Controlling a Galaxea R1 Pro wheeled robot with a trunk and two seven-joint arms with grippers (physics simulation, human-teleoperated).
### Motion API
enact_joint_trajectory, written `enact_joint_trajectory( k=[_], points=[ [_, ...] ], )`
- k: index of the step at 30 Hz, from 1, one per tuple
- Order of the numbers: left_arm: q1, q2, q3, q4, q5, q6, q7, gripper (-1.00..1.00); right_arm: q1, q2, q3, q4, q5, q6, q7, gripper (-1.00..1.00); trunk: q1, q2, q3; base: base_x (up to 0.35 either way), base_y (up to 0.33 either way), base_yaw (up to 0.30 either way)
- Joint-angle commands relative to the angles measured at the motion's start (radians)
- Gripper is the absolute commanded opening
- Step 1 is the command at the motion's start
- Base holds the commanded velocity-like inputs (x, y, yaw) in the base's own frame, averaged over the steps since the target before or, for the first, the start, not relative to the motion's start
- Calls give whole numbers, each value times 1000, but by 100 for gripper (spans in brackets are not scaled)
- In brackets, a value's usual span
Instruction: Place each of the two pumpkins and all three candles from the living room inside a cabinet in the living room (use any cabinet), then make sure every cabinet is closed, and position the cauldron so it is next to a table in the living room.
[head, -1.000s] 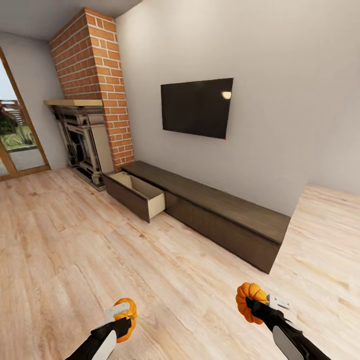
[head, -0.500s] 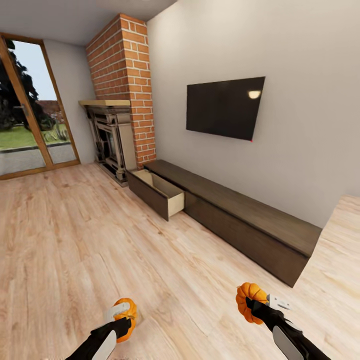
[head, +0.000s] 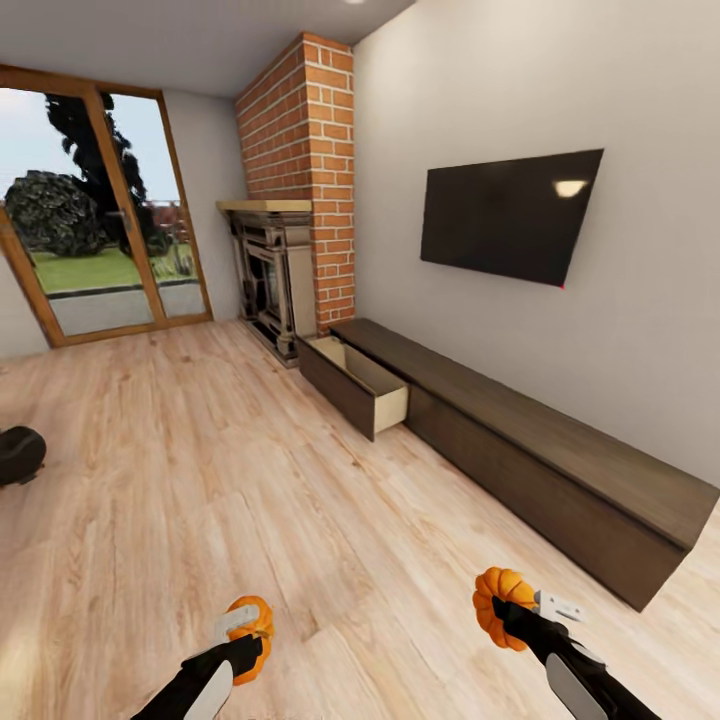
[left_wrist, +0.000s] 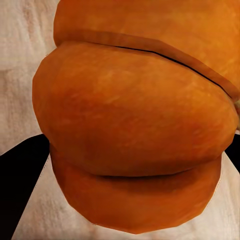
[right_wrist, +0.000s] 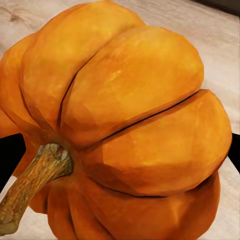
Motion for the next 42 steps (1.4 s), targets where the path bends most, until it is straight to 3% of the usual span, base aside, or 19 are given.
enact_joint_trajectory(
  k=[1,24,42],
  points=[
    [-1,1,-8,-2,4,4,11,-100,-1,-2,7,-3,-6,2,-10,-100,0,-1,-1,0,0,288],
    [-1,-4,-15,-2,5,5,11,-100,-1,-3,9,-5,0,9,-10,-100,0,-1,-1,0,0,288],
    [-1,-37,-18,-2,5,7,12,-100,-1,-2,10,-4,-3,8,-10,-100,0,-1,-1,20,-9,288]
  ],
)
